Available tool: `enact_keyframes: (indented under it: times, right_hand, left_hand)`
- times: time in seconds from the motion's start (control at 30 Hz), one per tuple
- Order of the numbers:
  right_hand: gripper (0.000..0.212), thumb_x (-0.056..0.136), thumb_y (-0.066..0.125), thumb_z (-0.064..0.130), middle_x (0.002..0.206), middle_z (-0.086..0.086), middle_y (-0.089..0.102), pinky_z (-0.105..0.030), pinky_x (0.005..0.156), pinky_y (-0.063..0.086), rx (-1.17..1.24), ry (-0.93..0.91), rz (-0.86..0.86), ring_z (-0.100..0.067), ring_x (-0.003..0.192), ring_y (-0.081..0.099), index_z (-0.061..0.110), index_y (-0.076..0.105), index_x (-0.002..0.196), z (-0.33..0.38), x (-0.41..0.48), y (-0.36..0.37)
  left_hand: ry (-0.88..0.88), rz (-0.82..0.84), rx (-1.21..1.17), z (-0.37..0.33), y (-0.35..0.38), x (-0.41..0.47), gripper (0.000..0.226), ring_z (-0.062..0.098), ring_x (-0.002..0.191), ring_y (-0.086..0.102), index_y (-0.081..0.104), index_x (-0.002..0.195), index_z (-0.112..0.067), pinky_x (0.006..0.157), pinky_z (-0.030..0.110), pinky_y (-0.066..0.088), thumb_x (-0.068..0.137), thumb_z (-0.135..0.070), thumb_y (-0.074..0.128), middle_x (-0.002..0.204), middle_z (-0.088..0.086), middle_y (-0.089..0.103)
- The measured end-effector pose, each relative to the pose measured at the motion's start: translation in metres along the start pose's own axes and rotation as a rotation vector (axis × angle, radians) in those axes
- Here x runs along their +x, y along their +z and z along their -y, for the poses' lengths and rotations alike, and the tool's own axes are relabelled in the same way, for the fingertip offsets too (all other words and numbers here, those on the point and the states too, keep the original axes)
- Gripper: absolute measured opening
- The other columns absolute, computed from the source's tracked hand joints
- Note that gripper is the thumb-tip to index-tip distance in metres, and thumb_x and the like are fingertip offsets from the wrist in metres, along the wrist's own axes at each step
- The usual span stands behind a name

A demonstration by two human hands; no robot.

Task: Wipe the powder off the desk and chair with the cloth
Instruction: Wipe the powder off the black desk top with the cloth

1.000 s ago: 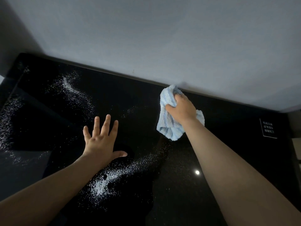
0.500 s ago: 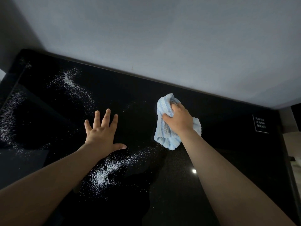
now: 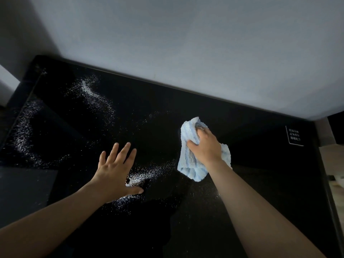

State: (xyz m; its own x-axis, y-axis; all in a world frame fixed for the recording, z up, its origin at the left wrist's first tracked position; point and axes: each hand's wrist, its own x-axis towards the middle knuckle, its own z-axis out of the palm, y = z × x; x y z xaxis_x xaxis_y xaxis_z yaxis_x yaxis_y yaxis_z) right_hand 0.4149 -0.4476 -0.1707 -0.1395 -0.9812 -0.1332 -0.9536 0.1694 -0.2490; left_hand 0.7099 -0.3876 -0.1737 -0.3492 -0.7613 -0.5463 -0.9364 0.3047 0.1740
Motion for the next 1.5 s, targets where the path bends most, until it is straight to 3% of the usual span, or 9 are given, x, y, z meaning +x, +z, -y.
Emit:
enact_keyframes:
  times: [0.23,0.97,1.17,1.3,1.5]
  right_hand:
    - [0.057,0.085,0.063,0.044,0.136,0.002,0.051,-0.036,0.089,0.05,-0.005,0.022,0.015,-0.02,0.122,0.05,0.017,0.051,0.133,0.0,-0.029,0.004]
    - [0.061,0.084,0.062,0.043,0.142,0.006,0.045,-0.03,0.094,0.043,0.017,0.057,0.045,-0.014,0.128,0.044,0.018,0.049,0.138,0.001,-0.145,0.017]
    - [0.062,0.084,0.062,0.043,0.14,0.006,0.046,-0.029,0.094,0.041,0.039,0.085,0.041,-0.015,0.127,0.044,0.019,0.047,0.139,0.004,-0.173,0.021]
    - [0.062,0.084,0.062,0.042,0.139,0.005,0.047,-0.029,0.093,0.041,0.042,0.102,0.041,-0.016,0.126,0.045,0.018,0.047,0.139,0.005,-0.197,0.024]
    - [0.06,0.084,0.063,0.041,0.137,0.006,0.049,-0.026,0.09,0.038,0.046,0.111,0.02,-0.014,0.122,0.048,0.018,0.049,0.137,0.005,-0.224,0.031]
  left_hand:
    - [0.003,0.072,0.083,0.003,0.012,-0.009,0.15,0.035,0.14,-0.031,-0.024,0.148,-0.019,0.114,0.062,-0.001,0.045,-0.091,0.057,0.149,0.004,-0.042]
    - [-0.022,0.067,0.076,-0.007,0.008,-0.024,0.148,0.038,0.145,-0.015,-0.016,0.15,-0.015,0.115,0.06,0.011,0.048,-0.086,0.064,0.156,0.007,-0.026]
    - [-0.038,0.086,0.027,0.005,0.029,-0.056,0.153,0.04,0.143,-0.021,-0.021,0.149,-0.016,0.114,0.062,0.007,0.044,-0.087,0.064,0.154,0.006,-0.032]
    - [-0.025,0.033,0.02,0.018,0.046,-0.073,0.153,0.032,0.142,-0.027,-0.019,0.15,-0.018,0.113,0.062,-0.001,0.041,-0.089,0.062,0.153,-0.001,-0.036]
    - [-0.03,-0.008,-0.014,0.02,0.049,-0.07,0.157,0.028,0.143,-0.026,-0.016,0.151,-0.021,0.111,0.063,-0.003,0.034,-0.087,0.066,0.155,-0.007,-0.03]
